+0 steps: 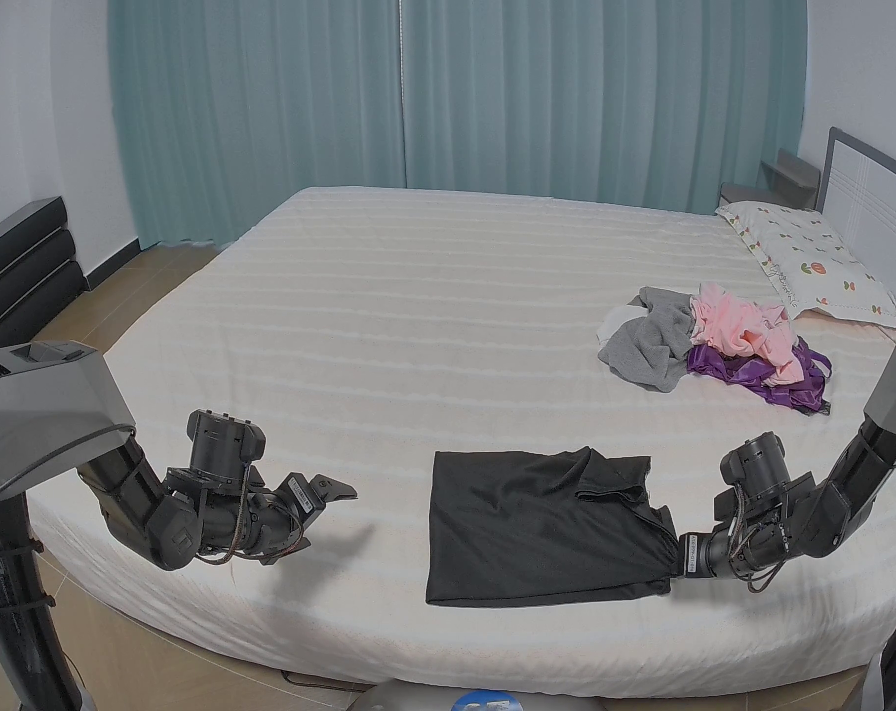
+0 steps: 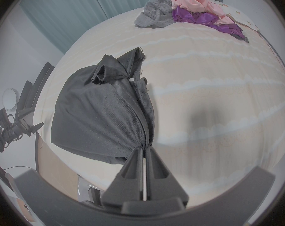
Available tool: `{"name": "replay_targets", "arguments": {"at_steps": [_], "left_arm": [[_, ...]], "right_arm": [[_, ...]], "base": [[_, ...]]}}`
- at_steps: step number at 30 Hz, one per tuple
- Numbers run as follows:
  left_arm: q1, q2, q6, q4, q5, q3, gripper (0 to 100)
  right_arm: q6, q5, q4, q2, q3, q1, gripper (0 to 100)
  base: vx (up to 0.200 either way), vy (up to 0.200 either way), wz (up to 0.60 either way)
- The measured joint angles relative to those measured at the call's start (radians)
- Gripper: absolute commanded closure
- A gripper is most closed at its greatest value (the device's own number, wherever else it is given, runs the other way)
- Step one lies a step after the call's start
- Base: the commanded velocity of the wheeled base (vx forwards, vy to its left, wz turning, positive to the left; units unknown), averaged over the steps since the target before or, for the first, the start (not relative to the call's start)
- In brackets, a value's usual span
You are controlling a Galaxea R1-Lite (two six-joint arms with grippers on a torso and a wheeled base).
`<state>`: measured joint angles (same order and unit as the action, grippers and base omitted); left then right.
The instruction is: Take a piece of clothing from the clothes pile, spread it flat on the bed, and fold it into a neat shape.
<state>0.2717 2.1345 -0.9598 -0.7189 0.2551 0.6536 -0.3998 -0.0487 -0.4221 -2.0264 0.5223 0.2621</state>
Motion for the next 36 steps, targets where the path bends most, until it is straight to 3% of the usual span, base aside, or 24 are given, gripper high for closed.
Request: {"name": "replay_targets", "arguments": {"at_steps": [6,7,15,21,26,36], "left_arm": [[0.001,0.0,0.0,0.0,-0.002,0.0,0],[0.001,0.0,0.0,0.0,-0.002,0.0,0],[0.001,0.0,0.001,0.0,-0.002,0.0,0],[0.003,0.001,0.001,0.0,-0.003,0.0,0],[0.003,0.001,0.001,0.0,-0.003,0.0,0],[0.004,0.001,0.001,0.0,-0.004,0.0,0]], "right_arm": [[-0.008,-0.004,0.0,0.046,-0.045,0.004,100],[-0.01,-0.004,0.001,0.05,-0.048,0.005,0],[-0.035,-0.004,-0.001,0.08,-0.045,0.011,0],[-0.173,-0.003,0.005,0.121,0.026,0.048,0],[-0.309,0.0,0.007,0.107,0.129,0.145,0],[-0.406,0.06,0.008,-0.083,0.328,0.222,0]], "base": [[0.0,0.0,0.0],[0.0,0.0,0.0],[0.0,0.0,0.0],[0.0,0.0,0.0],[0.0,0.0,0.0],[0.0,0.0,0.0]]}}
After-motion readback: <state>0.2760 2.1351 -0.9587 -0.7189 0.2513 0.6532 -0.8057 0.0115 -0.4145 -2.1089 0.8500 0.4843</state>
